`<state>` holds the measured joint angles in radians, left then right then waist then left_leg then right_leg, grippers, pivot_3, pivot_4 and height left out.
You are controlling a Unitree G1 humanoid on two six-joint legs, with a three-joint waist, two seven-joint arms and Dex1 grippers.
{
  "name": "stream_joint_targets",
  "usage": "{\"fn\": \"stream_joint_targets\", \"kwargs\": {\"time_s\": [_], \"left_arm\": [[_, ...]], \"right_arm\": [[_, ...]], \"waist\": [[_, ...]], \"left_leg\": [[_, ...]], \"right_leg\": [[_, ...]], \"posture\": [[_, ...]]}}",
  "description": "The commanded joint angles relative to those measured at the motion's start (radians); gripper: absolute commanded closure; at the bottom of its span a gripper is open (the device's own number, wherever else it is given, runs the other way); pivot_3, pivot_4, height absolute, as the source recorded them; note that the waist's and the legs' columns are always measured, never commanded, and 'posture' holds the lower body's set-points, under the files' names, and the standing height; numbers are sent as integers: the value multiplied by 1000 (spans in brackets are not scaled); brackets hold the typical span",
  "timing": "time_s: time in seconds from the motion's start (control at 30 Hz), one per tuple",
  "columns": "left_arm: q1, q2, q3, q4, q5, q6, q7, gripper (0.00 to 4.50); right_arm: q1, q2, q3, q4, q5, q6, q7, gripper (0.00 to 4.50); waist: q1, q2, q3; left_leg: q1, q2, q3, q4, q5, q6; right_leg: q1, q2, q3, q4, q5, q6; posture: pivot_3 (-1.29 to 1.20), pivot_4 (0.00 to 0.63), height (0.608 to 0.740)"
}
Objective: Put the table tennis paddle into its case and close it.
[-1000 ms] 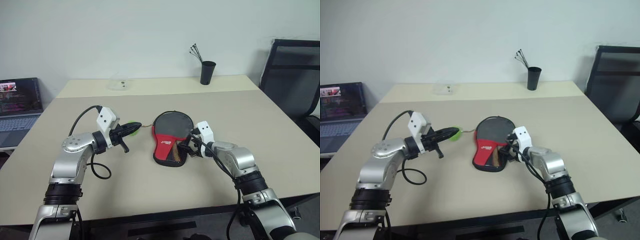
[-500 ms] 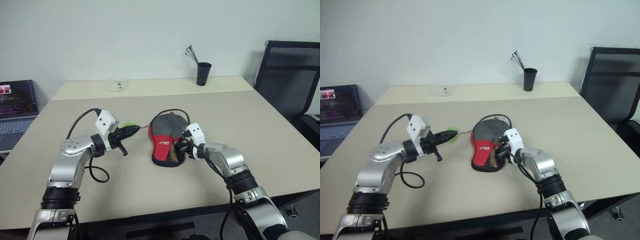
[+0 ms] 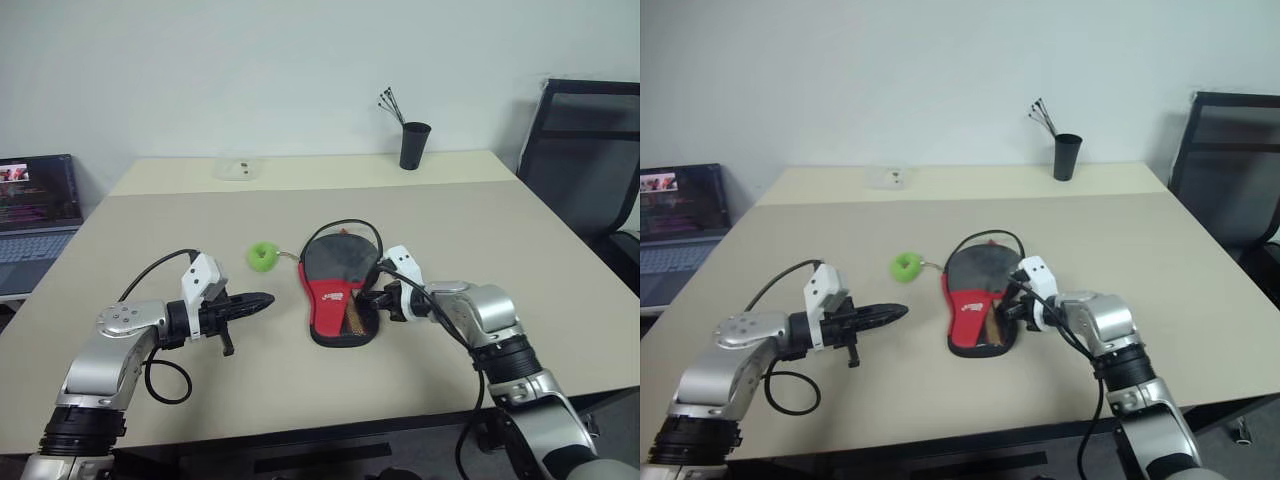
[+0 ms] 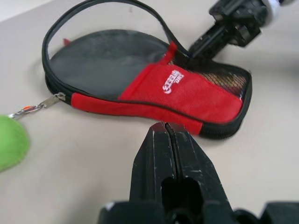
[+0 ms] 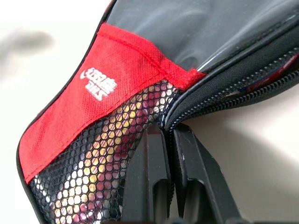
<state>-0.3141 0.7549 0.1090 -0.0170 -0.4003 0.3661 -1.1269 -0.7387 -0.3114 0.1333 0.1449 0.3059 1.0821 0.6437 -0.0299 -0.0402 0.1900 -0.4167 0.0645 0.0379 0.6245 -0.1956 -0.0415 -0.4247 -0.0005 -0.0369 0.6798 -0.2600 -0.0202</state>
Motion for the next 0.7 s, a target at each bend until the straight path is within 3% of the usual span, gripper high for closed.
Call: {"fn": "stream_joint_targets", "kwargs": {"time_s": [0.03,0.2,0.43,0.7], "left_arm": [[14,23,-5,-64,-31,15,-32,4500],[20,30,-25,-90,-44,31,-64,4500],[9,29,-32,-97,-50,41,-82,4500],[2,24,-37,-91,-45,40,-89,4500]], "right_arm": [[24,-51,-17,-108,48,50,34,4476],[109,-81,-50,-301,125,193,9,4476],[219,2,-128,-523,211,397,-83,4476],[269,78,-187,-614,230,500,-155,4476]], "waist": [[1,0,0],[3,0,0],[-1,0,0],[0,0,0]], "left_leg": [[0,0,0,0,0,0],[0,0,-1,0,0,0],[0,0,-2,0,0,0],[0,0,-2,0,0,0]], "right_leg": [[0,0,0,0,0,0],[0,0,0,0,0,0],[0,0,-1,0,0,0],[0,0,-1,0,0,0]], "posture": [[0,150,740],[0,150,740],[0,150,740],[0,150,740]]}}
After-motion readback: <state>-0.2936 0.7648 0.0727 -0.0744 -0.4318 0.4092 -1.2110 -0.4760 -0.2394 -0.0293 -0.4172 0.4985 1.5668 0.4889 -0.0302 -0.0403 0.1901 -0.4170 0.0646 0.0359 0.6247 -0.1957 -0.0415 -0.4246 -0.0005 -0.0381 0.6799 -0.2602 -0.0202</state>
